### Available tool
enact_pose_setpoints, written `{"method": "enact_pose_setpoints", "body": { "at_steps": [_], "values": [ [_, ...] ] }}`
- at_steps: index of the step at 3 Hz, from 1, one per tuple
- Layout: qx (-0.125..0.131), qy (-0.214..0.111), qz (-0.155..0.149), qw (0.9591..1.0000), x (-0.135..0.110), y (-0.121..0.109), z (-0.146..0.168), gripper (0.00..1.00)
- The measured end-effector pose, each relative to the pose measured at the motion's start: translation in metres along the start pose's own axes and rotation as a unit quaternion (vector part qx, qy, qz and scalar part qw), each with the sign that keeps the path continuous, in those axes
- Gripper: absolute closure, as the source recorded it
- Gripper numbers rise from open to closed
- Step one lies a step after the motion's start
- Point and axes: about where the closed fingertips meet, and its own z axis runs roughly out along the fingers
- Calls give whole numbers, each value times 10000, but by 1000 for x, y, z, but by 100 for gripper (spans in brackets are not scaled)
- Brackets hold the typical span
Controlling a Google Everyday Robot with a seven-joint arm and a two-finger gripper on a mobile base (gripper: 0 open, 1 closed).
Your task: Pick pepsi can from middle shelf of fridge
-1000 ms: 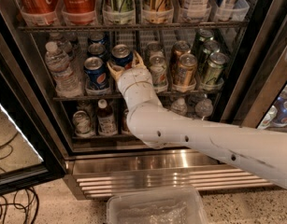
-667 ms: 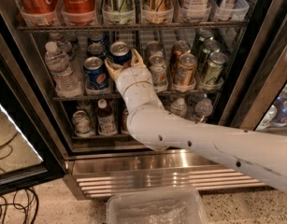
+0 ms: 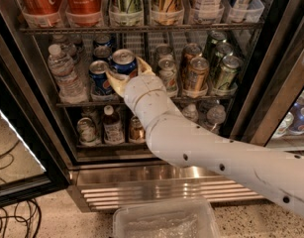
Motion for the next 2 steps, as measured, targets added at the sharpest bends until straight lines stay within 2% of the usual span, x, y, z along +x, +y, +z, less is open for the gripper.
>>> {"method": "enact_pose_setpoints", "body": {
  "at_steps": [1,2],
  "values": [
    [-506,230,194,9983,-3,23,-19,100],
    [-949,228,369,9945,6,34,-37,100]
  ]
}}
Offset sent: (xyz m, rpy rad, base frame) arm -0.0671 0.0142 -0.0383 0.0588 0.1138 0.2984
